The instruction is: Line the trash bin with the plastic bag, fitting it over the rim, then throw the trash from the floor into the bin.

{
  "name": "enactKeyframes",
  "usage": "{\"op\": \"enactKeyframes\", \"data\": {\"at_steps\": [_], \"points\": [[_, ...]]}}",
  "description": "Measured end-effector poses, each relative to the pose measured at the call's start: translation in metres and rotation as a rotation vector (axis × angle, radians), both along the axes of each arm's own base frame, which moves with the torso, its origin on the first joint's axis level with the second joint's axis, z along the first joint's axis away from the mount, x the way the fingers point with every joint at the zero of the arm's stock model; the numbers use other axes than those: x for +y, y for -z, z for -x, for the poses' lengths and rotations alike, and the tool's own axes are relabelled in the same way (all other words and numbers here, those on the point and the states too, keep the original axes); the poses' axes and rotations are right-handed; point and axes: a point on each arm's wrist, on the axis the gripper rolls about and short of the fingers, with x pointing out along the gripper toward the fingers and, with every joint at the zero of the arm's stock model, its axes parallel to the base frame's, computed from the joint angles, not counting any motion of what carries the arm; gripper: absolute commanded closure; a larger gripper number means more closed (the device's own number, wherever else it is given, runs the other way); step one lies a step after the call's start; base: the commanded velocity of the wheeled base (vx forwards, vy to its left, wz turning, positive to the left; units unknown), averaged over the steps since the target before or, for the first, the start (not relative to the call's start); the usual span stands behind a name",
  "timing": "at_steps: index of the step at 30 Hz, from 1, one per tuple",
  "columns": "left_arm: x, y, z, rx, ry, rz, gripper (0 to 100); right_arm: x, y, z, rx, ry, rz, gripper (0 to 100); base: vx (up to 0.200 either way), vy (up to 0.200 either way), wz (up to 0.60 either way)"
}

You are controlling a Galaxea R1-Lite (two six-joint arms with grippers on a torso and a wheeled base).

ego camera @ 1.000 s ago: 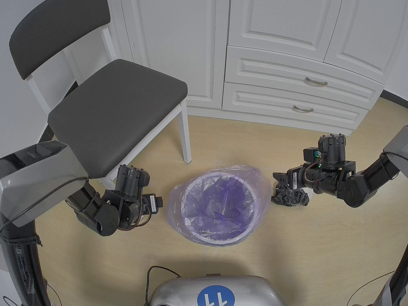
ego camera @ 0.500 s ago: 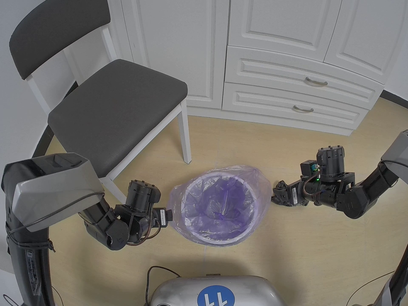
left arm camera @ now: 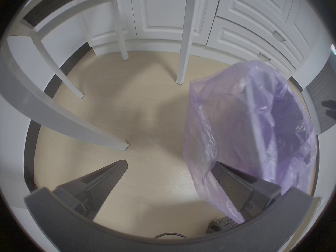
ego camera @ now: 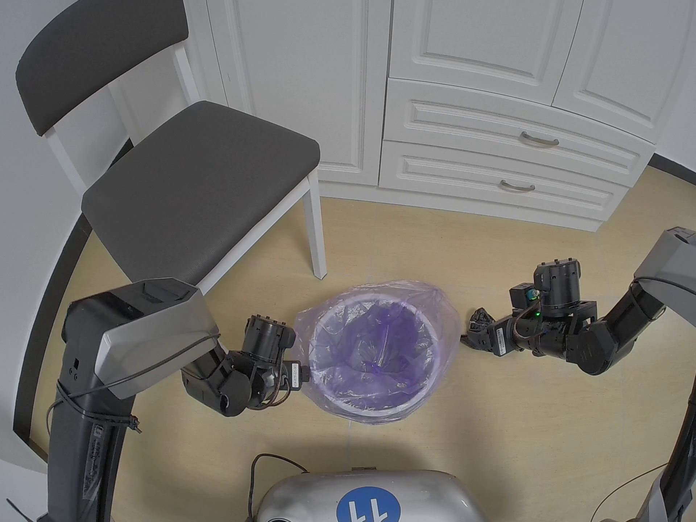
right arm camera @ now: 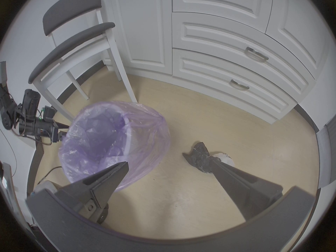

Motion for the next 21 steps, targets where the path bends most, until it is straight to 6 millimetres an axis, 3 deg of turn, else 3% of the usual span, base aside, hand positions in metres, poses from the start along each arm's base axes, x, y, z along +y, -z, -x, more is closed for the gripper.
{"op": "enactKeyframes", "data": {"at_steps": [11, 21], "points": [[0.018, 0.007, -0.028, 0.027, -0.054, 0.009, 0, 0.004, 0.042, -0.012, 0.094, -0.019, 0.049, 0, 0.000, 0.000, 0.00], [0.017, 0.000, -0.017, 0.003, -0.068, 0.057, 0, 0.011, 0.068, -0.021, 0.134, -0.026, 0.056, 0, 0.000, 0.000, 0.00]]}}
